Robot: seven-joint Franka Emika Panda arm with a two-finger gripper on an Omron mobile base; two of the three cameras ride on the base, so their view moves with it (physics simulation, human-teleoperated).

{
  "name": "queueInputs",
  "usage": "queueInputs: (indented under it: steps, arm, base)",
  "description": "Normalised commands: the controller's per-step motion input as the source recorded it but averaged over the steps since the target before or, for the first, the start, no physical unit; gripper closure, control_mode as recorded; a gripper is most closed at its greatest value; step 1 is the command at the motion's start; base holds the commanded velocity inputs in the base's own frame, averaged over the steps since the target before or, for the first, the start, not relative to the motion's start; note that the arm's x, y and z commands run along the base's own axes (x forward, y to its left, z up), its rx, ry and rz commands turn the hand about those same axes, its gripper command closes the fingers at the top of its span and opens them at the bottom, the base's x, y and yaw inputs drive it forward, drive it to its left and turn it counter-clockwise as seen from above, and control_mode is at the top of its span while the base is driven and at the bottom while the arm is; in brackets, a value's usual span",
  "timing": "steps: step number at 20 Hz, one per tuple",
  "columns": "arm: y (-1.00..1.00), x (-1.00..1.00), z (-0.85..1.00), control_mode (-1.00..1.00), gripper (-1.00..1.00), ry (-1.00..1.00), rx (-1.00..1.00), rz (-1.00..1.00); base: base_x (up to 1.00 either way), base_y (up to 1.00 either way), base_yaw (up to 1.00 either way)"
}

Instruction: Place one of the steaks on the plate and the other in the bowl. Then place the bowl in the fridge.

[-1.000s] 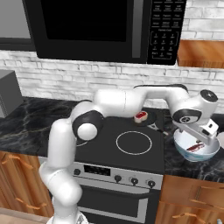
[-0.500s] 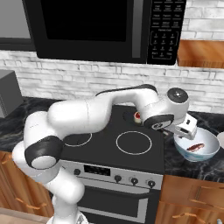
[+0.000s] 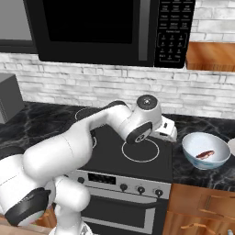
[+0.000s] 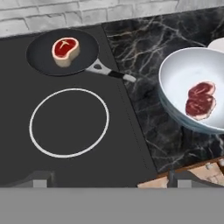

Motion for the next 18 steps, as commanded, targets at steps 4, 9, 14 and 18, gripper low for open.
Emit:
queueInputs:
  steps: [4,9,14,18]
  arm:
    - [0.17,0.28,0.06,-1.0,-1.0,0.0,-0.01,0.09]
    - [0.25,0.41,0.01,-1.0,-1.0,0.06,-0.03,0.07]
    - [0.4,0.5,0.0,-1.0,-1.0,0.17,0.0,0.06]
    - [0.18,0.49,0.0,-1.0,-1.0,0.1,0.0,0.08]
  base:
    - [0.0,0.0,0.0]
    - [0.0,0.0,0.0]
    - [0.0,0.0,0.0]
    - [0.0,0.0,0.0]
